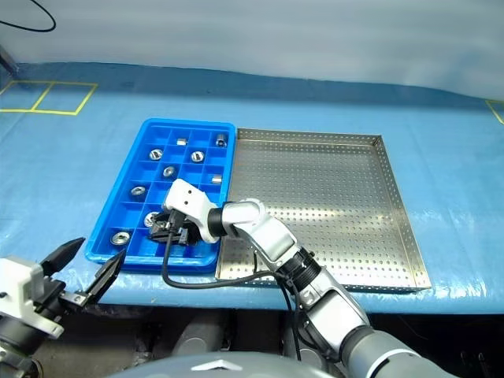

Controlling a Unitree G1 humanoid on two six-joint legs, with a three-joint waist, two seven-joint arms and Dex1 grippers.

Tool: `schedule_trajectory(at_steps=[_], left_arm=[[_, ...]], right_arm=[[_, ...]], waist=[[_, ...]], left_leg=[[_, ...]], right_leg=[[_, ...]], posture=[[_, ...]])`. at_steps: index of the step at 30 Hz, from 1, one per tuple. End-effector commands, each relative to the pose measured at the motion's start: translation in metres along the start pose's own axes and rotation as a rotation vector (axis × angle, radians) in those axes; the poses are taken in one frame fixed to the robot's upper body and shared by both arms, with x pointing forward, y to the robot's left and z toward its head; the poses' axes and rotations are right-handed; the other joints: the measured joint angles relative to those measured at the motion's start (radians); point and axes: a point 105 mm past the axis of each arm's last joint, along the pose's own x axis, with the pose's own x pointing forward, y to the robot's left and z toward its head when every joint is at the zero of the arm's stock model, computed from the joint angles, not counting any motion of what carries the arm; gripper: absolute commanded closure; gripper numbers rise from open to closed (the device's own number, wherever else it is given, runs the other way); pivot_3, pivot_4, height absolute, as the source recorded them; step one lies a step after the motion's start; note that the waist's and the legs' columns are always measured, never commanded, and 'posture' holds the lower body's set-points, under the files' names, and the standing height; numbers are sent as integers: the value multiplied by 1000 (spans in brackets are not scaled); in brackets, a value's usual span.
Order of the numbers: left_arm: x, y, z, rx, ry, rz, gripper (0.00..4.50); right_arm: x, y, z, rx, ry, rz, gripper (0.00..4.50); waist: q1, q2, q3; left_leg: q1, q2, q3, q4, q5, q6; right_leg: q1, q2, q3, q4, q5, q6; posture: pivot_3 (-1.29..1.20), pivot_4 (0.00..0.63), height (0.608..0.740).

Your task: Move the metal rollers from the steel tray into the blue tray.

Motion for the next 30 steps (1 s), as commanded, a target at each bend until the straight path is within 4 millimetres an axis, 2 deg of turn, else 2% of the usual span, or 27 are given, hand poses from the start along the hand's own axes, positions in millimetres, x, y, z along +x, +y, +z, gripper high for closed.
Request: schedule_trajectory(at_steps=[1, 3, 5, 8, 10, 12, 14, 16, 19, 22, 24, 26, 30], left_arm=[[2, -9, 15, 54, -39, -31, 477], [4, -8, 15, 58, -40, -34, 477], [6, -9, 16, 58, -41, -41, 477], [12, -11, 18, 56, -57, -64, 477], [20, -15, 22, 55, -79, -96, 477], [31, -20, 26, 55, -108, -133, 477], [46, -27, 32, 49, -148, -180, 477], [63, -36, 39, 45, -201, -234, 477], [98, -40, 50, 55, -296, -223, 477], [123, -56, 52, 74, -331, -284, 477], [137, -66, 52, 83, -337, -328, 477], [146, -74, 51, 83, -334, -378, 477], [157, -87, 45, 79, -312, -453, 477]], right_arm=[[1, 8, 6, -38, -10, 30, 1551], [0, 6, 7, -40, -26, 9, 821], [-3, 3, 17, -49, -88, -23, 233], [-13, -6, 39, -71, -176, -87, 233], [-26, -16, 58, -107, -261, -161, 233], [-45, -27, 73, -138, -338, -249, 233], [-70, -43, 79, -172, -363, -375, 233], [-103, -62, 74, -203, -331, -539, 233], [-162, -87, 48, -211, -190, -798, 233], [-208, -90, 19, -179, -64, -934, 233], [-224, -78, -1, -147, 16, -927, 233], [-230, -63, -15, -108, 67, -878, 233], [-236, -45, -25, -53, 77, -874, 233]], waist=[[-2, 0, 0], [-6, 0, 0], [-9, 0, 0], [-11, 0, 0], [-10, 0, 0], [-11, 1, 0], [-13, 1, 0], [-14, 1, 0], [-25, -1, -1], [-48, 0, -2], [-76, 1, -2], [-109, 2, -2], [-173, 2, -2]], left_leg=[[0, 0, 0, 0, 0, 0], [0, 0, 0, 0, 0, 0], [0, 0, -1, 0, 0, 0], [0, 1, -3, 0, 0, 0], [0, 1, -5, 0, 1, -1], [0, 0, -7, 0, 1, -2], [0, 0, -8, 0, 2, -3], [1, -1, -9, 0, 3, -4], [1, -3, -9, 1, 5, -6], [0, -5, -8, 1, 6, -7], [-1, -3, -6, 0, 6, -6], [-1, -2, -3, -1, 4, -4], [-1, 1, 0, -2, -2, 5]], right_leg=[[0, 0, 0, 0, 0, 0], [0, 0, 0, 0, 0, 0], [0, 1, 0, 0, 0, 0], [0, 3, 0, 0, 0, 0], [1, 4, 0, 1, 0, 0], [1, 5, -1, 1, 0, -1], [2, 5, -1, 2, 1, -2], [3, 6, -1, 1, 5, -7], [4, 6, -1, 0, 6, -7], [4, 6, 0, 0, 7, -8], [2, 6, 1, -1, 7, -8], [1, 6, 2, 0, 9, -4], [-1, 7, 4, 0, 9, -4]], posture=[[268, 150, 740], [257, 150, 740], [248, 150, 740], [225, 150, 740], [195, 150, 740], [162, 150, 740], [131, 150, 740], [83, 150, 740], [-5, 150, 740], [-82, 150, 740], [-141, 150, 740], [-186, 150, 740], [-225, 150, 740]])
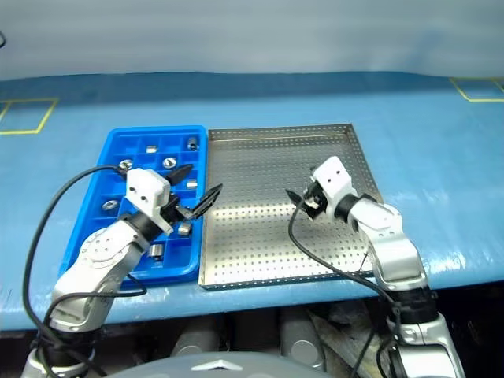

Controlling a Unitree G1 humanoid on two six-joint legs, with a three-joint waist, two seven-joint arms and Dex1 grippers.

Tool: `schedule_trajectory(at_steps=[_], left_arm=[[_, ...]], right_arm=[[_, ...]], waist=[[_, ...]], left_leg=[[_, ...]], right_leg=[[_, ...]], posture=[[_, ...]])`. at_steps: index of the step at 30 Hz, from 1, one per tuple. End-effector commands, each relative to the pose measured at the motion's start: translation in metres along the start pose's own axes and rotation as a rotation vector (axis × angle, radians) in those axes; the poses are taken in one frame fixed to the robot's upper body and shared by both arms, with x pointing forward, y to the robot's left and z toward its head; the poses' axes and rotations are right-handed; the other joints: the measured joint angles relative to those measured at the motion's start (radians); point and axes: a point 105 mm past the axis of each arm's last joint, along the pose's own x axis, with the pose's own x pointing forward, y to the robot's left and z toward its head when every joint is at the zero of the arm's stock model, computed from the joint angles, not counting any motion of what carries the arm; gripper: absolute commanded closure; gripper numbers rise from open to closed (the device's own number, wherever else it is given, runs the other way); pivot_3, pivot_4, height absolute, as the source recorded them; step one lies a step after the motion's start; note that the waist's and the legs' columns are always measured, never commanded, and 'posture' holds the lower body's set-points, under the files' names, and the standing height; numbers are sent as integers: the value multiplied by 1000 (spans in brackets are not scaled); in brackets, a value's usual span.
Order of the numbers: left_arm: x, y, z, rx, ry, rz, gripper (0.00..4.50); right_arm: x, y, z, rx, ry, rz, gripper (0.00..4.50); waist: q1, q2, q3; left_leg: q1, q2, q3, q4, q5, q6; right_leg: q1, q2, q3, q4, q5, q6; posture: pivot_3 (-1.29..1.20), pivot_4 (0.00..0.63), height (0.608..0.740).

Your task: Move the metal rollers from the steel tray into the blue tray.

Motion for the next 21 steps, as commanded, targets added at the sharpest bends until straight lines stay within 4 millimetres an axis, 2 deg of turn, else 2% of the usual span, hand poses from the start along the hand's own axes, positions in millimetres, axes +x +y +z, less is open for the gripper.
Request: schedule_trajectory(at_steps=[1, 7, 13, 21], left_arm=[[8, -8, 1, 19, -21, -53, 477], [8, -13, -2, 15, -14, -83, 477], [2, -9, -4, 30, 4, -72, 477], [1, -14, -11, 42, 25, -68, 477]], right_arm=[[-10, 4, 20, -2, -75, -6, 233], [-12, 7, 21, 2, -92, -4, 233], [-9, 10, 21, -6, -94, 27, 233], [-2, 13, 22, -24, -101, 51, 233]], waist=[[-24, 0, 0], [-56, -1, 0], [-56, -1, 0], [-47, -1, 0]], left_leg=[[0, 0, 1, 0, 0, 0], [1, 0, 2, 5, 0, 0], [1, 0, 5, 9, 0, 1], [0, 0, 6, 9, 0, 2]], right_leg=[[0, 0, 1, 0, 0, 0], [2, 0, 8, 0, 1, 4], [2, -1, 12, 0, 1, 11], [2, -1, 13, 0, 4, 8]], posture=[[-231, 150, 740], [-230, 150, 740], [-203, 150, 740], [-177, 150, 740]])
